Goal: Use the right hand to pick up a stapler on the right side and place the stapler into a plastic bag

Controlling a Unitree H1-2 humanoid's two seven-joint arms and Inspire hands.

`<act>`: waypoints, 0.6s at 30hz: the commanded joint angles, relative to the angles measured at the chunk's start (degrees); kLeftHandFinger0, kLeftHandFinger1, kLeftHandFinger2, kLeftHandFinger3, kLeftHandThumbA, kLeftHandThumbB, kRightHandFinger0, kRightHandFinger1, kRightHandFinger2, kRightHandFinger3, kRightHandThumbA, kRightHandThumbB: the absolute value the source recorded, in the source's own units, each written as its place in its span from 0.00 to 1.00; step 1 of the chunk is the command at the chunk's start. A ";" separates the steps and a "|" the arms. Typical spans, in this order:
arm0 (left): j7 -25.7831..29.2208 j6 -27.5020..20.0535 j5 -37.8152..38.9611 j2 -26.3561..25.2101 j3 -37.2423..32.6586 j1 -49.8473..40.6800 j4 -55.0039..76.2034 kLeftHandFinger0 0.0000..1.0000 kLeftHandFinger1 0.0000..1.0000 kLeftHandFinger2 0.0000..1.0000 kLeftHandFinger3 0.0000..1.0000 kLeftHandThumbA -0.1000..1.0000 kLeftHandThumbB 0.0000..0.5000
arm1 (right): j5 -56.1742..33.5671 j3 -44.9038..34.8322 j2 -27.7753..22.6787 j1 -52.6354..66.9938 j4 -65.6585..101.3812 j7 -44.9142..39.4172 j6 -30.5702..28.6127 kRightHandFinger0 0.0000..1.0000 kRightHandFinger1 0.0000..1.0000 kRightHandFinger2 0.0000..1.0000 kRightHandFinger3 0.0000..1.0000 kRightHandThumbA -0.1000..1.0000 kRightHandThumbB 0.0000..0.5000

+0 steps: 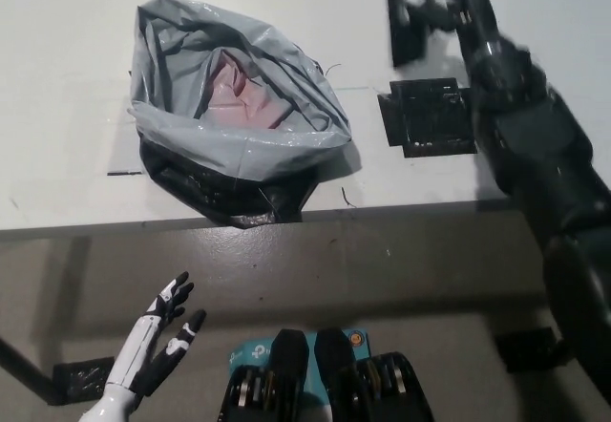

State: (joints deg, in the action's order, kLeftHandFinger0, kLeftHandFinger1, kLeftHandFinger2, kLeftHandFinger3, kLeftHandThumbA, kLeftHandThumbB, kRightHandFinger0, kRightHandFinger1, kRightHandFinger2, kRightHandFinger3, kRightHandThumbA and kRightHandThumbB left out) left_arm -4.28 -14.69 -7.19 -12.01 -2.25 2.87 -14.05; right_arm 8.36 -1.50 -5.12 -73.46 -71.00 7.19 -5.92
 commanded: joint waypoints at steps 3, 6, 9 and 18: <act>1.02 -1.67 -1.35 -0.33 0.05 -0.57 1.34 1.00 1.00 1.00 1.00 0.92 0.80 | 5.26 7.54 3.40 -9.35 3.61 1.26 -2.42 0.00 0.29 0.51 0.18 0.53 0.64; 1.00 -2.30 -1.48 -0.53 0.06 -0.54 1.14 1.00 1.00 1.00 1.00 1.00 0.85 | 5.67 9.74 4.95 -10.51 2.64 1.61 -2.43 0.00 0.24 0.47 0.20 0.55 0.65; 0.28 -2.43 -0.64 -0.47 -0.09 -0.31 1.02 1.00 1.00 1.00 1.00 1.00 0.88 | 6.63 11.74 6.36 -11.49 1.46 2.23 -2.09 0.00 0.14 0.35 0.14 0.58 0.67; -0.13 -3.00 -0.81 -0.40 -0.63 -0.07 0.94 1.00 1.00 1.00 1.00 1.00 0.95 | 11.78 19.35 11.16 -10.48 -5.20 6.24 -4.55 0.00 0.00 0.13 0.06 0.55 0.59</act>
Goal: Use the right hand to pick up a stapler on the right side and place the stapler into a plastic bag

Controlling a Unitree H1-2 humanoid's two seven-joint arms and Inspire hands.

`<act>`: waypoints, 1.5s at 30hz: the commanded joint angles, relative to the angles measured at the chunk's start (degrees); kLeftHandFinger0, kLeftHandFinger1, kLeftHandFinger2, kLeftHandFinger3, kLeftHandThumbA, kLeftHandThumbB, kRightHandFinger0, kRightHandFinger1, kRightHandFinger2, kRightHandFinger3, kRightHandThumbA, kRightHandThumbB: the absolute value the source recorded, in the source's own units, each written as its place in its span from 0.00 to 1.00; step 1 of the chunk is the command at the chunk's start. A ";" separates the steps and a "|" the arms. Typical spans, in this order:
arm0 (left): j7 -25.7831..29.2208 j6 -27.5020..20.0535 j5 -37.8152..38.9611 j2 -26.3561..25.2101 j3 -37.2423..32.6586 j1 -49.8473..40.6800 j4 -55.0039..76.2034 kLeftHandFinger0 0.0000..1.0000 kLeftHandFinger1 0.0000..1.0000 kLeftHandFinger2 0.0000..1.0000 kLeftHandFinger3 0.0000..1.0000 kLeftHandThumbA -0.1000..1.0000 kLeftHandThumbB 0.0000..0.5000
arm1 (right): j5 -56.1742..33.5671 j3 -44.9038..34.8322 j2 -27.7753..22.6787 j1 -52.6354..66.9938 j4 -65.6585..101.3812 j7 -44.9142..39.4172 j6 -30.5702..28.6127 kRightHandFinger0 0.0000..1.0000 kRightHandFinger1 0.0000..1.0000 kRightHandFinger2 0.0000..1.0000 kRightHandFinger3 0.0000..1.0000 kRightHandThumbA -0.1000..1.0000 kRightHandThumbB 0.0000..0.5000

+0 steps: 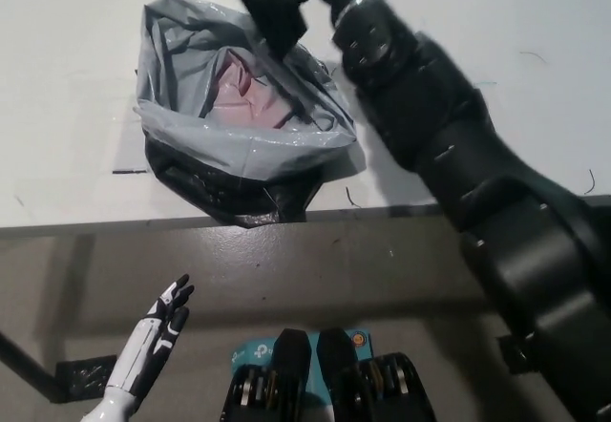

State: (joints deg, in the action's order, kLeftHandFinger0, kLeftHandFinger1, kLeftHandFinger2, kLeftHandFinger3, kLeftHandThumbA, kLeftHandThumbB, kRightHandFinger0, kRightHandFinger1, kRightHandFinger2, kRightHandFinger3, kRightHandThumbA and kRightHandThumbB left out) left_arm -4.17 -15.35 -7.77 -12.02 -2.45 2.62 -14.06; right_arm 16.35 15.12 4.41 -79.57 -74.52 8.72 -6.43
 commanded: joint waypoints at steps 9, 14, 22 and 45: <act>-1.09 -0.80 -0.26 -0.58 -1.07 0.52 2.64 1.00 1.00 1.00 1.00 1.00 0.97 | 13.56 17.16 2.75 -2.22 -6.78 8.20 2.48 0.16 0.27 0.40 0.45 0.47 0.65; -1.23 -0.93 -0.81 -0.81 -1.46 0.57 2.68 1.00 1.00 1.00 1.00 1.00 0.95 | 12.35 17.96 2.53 -2.57 -7.04 0.72 3.25 1.00 1.00 1.00 1.00 0.52 0.84; -1.65 -1.46 -0.32 -1.21 -1.78 0.75 2.28 1.00 1.00 1.00 1.00 1.00 0.96 | 13.10 17.91 1.37 -1.80 -6.38 0.14 2.35 1.00 1.00 1.00 1.00 0.65 0.97; 0.15 -1.28 0.08 -1.22 -0.14 6.97 0.68 1.00 1.00 1.00 1.00 1.00 0.93 | -8.58 -12.71 -17.69 -0.43 60.22 -9.28 2.80 1.00 1.00 1.00 1.00 0.87 0.77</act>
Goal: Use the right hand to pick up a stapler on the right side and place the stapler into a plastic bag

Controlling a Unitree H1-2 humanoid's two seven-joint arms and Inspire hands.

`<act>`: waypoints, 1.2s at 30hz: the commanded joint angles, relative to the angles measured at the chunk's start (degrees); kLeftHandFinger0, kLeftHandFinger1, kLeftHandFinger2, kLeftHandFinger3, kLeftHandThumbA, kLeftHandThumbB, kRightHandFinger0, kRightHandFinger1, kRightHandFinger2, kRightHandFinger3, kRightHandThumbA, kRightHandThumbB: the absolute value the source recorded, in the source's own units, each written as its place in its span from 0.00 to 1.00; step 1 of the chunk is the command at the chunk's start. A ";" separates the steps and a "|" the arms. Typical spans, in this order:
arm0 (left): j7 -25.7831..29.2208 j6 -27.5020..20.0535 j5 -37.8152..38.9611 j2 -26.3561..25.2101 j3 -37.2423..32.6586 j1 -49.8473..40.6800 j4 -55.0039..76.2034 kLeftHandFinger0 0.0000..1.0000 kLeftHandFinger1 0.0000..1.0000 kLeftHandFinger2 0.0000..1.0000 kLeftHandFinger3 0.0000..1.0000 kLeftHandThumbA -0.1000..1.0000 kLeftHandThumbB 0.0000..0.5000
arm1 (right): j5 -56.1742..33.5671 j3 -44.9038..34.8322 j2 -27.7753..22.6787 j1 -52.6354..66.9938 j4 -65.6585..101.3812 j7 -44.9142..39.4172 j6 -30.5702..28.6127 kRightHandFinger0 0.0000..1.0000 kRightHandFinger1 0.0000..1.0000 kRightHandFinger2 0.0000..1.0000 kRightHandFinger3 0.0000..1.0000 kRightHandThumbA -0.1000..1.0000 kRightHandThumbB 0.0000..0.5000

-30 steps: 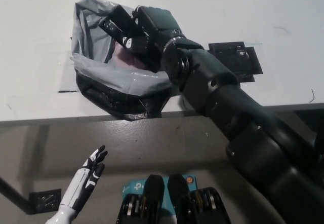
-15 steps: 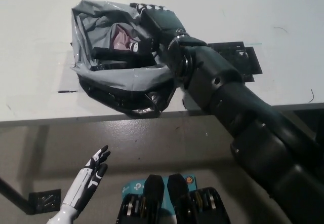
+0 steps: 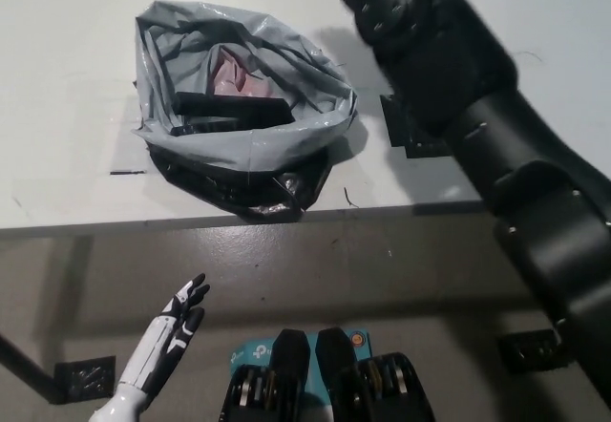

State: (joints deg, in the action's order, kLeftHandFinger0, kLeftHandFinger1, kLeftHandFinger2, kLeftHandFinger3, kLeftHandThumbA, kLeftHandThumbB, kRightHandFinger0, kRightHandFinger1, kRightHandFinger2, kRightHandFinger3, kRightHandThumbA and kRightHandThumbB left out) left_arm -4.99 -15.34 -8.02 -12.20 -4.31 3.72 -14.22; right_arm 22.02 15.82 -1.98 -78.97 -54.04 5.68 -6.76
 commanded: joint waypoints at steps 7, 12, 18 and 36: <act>1.06 -2.05 0.58 -1.31 2.01 7.46 -0.06 1.00 1.00 1.00 1.00 1.00 0.89 | -19.17 -20.21 -14.77 25.16 70.96 -5.55 7.63 1.00 1.00 1.00 1.00 0.95 0.65; 1.64 -1.64 0.20 -0.62 1.89 9.97 -2.02 1.00 1.00 1.00 1.00 1.00 0.93 | -21.84 -19.28 -10.68 46.39 86.49 -1.19 2.65 1.00 1.00 1.00 1.00 0.89 0.51; 2.00 -2.64 0.01 -0.02 1.64 9.02 -2.56 1.00 1.00 1.00 1.00 1.00 0.90 | -13.63 -10.61 -5.22 64.11 81.08 1.32 -9.93 1.00 1.00 1.00 1.00 0.89 0.44; -0.26 -2.47 -1.38 -0.83 -0.96 0.59 -0.35 1.00 1.00 1.00 1.00 1.00 0.94 | -10.08 -10.15 0.31 77.33 51.59 1.87 -16.57 1.00 1.00 1.00 1.00 0.75 0.47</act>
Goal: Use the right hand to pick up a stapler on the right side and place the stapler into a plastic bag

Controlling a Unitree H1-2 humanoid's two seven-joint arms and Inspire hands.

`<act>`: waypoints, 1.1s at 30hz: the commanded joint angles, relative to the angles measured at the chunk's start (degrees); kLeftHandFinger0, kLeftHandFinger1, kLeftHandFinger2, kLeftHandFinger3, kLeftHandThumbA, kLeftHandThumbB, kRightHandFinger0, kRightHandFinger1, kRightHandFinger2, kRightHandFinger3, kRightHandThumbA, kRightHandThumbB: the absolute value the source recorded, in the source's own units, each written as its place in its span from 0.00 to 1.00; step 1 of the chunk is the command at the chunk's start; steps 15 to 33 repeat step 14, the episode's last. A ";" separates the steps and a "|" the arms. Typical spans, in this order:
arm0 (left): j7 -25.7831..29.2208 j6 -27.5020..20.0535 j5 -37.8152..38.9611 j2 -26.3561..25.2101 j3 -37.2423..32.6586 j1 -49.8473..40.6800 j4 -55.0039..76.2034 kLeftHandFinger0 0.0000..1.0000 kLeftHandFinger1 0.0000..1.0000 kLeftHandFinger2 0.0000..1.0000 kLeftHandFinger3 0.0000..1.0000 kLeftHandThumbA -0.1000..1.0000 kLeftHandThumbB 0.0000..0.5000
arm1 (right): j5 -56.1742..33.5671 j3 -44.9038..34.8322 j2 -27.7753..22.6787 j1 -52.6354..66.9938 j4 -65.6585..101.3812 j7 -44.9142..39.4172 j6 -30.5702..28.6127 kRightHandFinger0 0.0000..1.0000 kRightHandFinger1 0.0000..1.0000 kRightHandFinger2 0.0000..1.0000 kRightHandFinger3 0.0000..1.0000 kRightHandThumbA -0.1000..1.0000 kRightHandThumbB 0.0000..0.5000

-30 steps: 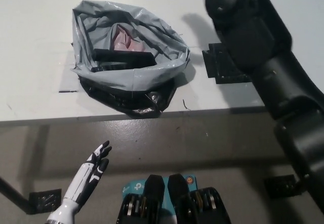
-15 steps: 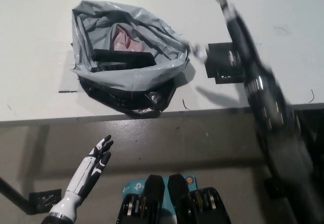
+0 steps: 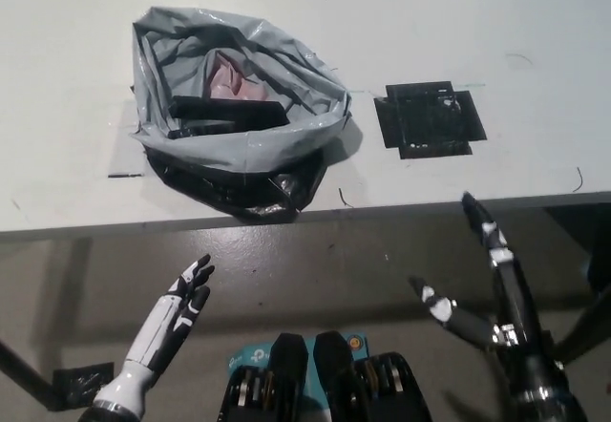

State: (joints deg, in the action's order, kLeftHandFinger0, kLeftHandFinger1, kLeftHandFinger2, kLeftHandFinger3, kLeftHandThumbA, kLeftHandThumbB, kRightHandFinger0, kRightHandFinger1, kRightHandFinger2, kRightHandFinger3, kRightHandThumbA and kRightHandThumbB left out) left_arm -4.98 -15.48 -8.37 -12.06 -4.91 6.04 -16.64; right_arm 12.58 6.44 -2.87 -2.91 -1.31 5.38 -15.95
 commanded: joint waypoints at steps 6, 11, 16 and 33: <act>-0.40 -2.12 -0.51 -0.73 -0.80 -2.75 2.54 1.00 1.00 1.00 1.00 1.00 0.92 | -0.80 -1.13 0.48 2.36 -5.42 1.20 -7.13 1.00 1.00 1.00 1.00 0.77 0.49; -0.10 -1.87 -0.83 -0.66 -0.65 -1.41 2.62 1.00 1.00 1.00 1.00 1.00 0.95 | -1.09 -1.89 -0.07 1.14 -7.05 0.40 -4.45 1.00 1.00 1.00 1.00 0.74 0.60; -0.22 -1.74 -0.70 -0.66 -0.64 -1.04 2.77 1.00 1.00 1.00 1.00 1.00 0.95 | -2.16 -2.02 -0.16 0.73 -7.58 -0.35 -4.61 1.00 1.00 1.00 1.00 0.72 0.59; -0.22 -1.74 -0.70 -0.66 -0.64 -1.04 2.77 1.00 1.00 1.00 1.00 1.00 0.95 | -2.16 -2.02 -0.16 0.73 -7.58 -0.35 -4.61 1.00 1.00 1.00 1.00 0.72 0.59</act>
